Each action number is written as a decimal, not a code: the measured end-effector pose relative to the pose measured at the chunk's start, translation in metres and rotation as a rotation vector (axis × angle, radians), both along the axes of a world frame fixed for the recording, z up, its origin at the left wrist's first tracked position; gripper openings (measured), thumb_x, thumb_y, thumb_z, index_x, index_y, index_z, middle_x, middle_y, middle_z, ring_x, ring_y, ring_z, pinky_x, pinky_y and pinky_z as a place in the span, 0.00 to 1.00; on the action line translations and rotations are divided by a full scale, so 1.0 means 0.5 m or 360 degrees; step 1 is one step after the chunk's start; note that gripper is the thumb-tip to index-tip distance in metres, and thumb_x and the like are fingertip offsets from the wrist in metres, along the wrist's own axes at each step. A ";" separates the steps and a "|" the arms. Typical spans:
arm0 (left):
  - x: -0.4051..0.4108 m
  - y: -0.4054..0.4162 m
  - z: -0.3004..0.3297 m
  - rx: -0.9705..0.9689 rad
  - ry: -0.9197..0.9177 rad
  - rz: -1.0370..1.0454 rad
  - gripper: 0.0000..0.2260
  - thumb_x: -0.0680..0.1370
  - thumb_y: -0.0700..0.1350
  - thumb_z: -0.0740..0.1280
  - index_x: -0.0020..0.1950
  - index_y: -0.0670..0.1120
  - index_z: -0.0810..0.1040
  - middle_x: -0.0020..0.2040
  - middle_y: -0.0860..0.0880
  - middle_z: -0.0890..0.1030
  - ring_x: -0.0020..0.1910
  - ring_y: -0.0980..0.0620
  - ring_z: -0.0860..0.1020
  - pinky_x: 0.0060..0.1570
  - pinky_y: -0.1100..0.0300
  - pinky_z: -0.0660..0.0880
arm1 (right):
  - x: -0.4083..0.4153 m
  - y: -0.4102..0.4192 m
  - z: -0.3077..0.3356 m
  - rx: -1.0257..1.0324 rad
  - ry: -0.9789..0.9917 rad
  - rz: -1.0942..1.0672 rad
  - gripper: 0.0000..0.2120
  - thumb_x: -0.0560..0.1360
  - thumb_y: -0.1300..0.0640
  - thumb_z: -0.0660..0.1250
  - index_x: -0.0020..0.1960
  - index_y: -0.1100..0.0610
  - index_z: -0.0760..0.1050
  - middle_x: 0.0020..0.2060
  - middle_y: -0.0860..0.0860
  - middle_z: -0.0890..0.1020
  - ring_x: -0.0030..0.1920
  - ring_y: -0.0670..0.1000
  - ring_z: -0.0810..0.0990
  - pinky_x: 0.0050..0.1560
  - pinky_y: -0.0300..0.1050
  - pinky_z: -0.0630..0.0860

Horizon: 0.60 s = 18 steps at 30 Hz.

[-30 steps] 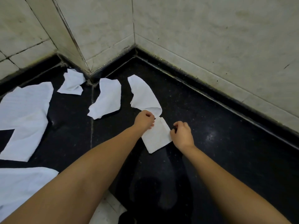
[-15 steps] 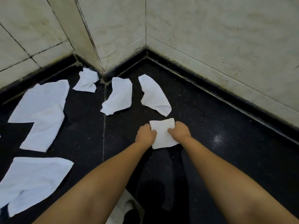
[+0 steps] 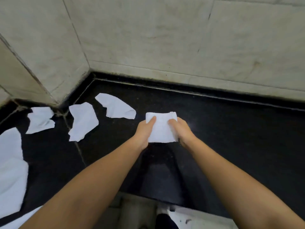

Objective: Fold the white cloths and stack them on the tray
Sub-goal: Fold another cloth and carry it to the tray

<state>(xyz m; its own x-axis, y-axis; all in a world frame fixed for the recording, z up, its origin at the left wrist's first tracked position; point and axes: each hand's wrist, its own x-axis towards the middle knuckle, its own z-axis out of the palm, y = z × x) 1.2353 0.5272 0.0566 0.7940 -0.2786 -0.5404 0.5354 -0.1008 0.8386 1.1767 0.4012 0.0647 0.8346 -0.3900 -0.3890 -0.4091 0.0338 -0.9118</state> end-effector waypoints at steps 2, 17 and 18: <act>-0.070 -0.053 0.015 0.0024 -0.0041 -0.0244 0.16 0.81 0.52 0.60 0.62 0.43 0.75 0.53 0.47 0.81 0.53 0.47 0.79 0.55 0.51 0.76 | -0.101 -0.027 0.008 -0.0019 -0.0028 -0.0326 0.12 0.81 0.52 0.55 0.57 0.55 0.74 0.49 0.50 0.81 0.48 0.50 0.80 0.47 0.45 0.78; -0.540 -0.382 0.053 -0.0111 -0.0246 -0.1155 0.17 0.82 0.52 0.56 0.62 0.44 0.76 0.55 0.48 0.81 0.53 0.49 0.80 0.46 0.57 0.77 | -0.684 -0.226 0.029 -0.0542 -0.0007 -0.1409 0.19 0.81 0.50 0.53 0.45 0.65 0.71 0.37 0.51 0.73 0.39 0.48 0.70 0.38 0.44 0.66; -0.583 -0.409 0.052 -0.0097 -0.0291 -0.1174 0.16 0.82 0.51 0.56 0.61 0.44 0.77 0.54 0.48 0.81 0.52 0.49 0.79 0.44 0.59 0.77 | -0.729 -0.244 0.028 -0.0579 0.0012 -0.1465 0.19 0.81 0.51 0.53 0.46 0.66 0.71 0.37 0.51 0.73 0.39 0.48 0.70 0.37 0.44 0.66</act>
<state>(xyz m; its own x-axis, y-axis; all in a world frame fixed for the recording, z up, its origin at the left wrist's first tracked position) 0.9438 0.3229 0.0825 0.4658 -0.7970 -0.3845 0.1991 -0.3290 0.9231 0.8123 0.2790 0.0786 0.1436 -0.9822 -0.1211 -0.3697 0.0602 -0.9272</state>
